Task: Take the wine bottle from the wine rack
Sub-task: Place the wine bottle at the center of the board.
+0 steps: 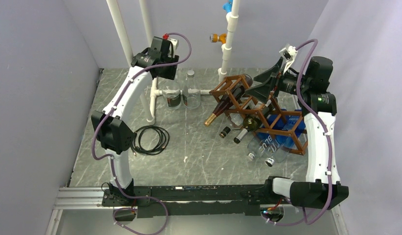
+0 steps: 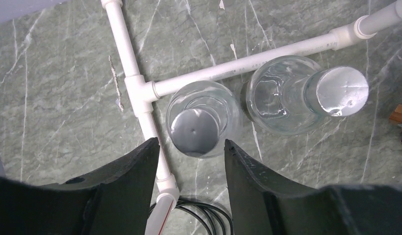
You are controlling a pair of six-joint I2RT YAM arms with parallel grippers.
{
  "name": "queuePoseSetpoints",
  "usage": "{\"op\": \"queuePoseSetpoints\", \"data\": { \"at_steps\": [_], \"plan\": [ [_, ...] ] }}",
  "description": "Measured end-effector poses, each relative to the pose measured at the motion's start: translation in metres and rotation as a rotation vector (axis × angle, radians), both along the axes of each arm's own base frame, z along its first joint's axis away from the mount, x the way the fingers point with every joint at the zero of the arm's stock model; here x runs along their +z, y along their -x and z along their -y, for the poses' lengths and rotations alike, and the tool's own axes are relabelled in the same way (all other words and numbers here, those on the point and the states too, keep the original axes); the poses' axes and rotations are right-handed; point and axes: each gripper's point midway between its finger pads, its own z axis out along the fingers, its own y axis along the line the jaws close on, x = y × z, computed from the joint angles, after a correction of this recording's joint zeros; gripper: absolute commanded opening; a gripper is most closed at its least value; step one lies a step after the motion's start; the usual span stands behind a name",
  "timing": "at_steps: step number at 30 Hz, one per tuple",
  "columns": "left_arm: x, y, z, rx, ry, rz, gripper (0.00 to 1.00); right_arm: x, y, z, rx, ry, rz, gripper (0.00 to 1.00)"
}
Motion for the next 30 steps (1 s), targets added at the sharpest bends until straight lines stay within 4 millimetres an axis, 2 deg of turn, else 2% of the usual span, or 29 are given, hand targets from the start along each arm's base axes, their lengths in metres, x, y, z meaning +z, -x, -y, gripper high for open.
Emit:
{"op": "queuePoseSetpoints", "data": {
  "at_steps": [6,9,13,21,23,26,30],
  "plan": [
    [0.002,0.001,0.001,-0.013,0.006,0.010,0.66,-0.001,-0.002,0.003,-0.004,0.001,0.001,1.00],
    [0.003,0.011,0.001,-0.030,0.017,0.002,0.68,-0.001,-0.002,0.006,-0.007,0.002,0.008,1.00],
    [0.014,0.029,0.003,-0.064,0.057,0.019,0.72,-0.002,-0.003,0.011,-0.014,0.005,0.019,1.00],
    [0.054,0.074,0.019,-0.192,0.229,0.112,0.84,-0.009,-0.003,0.025,-0.048,0.028,0.030,1.00],
    [0.058,0.085,0.024,-0.230,0.274,0.123,0.98,-0.010,0.002,0.027,-0.041,0.034,0.038,1.00],
    [0.061,0.100,0.034,-0.283,0.345,0.129,1.00,-0.011,0.014,0.027,-0.027,0.050,0.061,1.00],
    [0.046,0.120,0.045,-0.340,0.426,0.094,0.99,-0.012,0.029,0.027,-0.021,0.082,0.096,1.00]
  ]
}}
